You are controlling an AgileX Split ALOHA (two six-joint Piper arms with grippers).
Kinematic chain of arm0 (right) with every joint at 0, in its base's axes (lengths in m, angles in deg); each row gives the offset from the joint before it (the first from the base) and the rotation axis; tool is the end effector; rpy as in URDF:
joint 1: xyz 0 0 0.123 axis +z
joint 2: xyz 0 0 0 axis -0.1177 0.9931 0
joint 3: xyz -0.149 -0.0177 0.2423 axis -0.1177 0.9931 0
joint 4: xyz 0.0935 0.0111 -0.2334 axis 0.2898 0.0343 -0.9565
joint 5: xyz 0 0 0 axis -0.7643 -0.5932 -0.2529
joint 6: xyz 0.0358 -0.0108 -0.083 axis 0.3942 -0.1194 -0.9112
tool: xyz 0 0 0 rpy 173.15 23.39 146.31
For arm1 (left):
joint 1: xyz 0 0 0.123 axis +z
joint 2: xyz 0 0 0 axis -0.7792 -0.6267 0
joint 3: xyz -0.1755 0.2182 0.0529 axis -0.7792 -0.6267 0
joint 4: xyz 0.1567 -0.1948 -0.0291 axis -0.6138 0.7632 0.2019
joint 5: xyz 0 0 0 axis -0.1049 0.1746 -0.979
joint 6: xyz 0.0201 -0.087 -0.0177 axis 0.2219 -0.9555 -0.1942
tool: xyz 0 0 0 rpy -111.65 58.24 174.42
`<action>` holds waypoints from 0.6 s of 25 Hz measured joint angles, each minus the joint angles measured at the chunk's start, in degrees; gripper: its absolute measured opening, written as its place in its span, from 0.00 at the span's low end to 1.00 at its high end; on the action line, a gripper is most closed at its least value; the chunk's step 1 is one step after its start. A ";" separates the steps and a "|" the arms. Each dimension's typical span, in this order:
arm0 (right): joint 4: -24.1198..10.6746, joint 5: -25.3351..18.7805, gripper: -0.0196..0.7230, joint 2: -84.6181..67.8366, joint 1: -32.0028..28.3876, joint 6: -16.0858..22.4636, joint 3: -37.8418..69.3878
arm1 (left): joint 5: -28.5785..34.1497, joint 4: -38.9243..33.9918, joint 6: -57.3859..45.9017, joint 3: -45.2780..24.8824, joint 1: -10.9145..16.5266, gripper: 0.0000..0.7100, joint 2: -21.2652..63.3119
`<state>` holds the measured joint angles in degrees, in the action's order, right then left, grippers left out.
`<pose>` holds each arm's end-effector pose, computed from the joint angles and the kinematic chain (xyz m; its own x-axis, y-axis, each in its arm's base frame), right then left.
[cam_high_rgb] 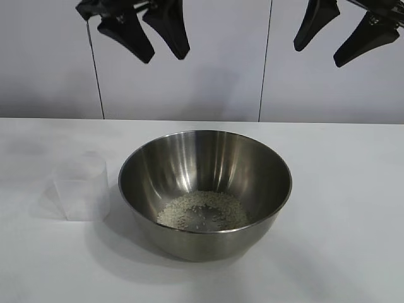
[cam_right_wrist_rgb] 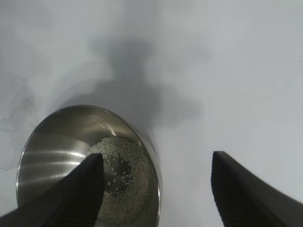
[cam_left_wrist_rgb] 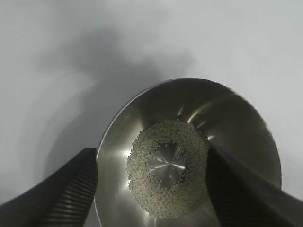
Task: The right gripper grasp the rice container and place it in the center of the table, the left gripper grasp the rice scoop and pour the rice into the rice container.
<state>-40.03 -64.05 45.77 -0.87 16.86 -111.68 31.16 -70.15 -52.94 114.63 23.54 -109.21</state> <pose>0.3617 0.0623 0.3155 -0.8704 0.0238 -0.4919 -0.1398 0.9458 0.2932 0.3751 -0.2233 0.2876 -0.7727 0.4122 -0.4828 0.5645 0.7940 -0.2256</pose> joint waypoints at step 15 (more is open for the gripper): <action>-0.01 -2.76 0.63 0.00 0.00 0.00 0.00 | -1.78 0.11 -10.00 0.11 0.00 0.75 -0.76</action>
<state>-40.04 -66.81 45.77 -0.87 16.86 -111.68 29.38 -70.04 -62.94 114.73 23.54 -109.97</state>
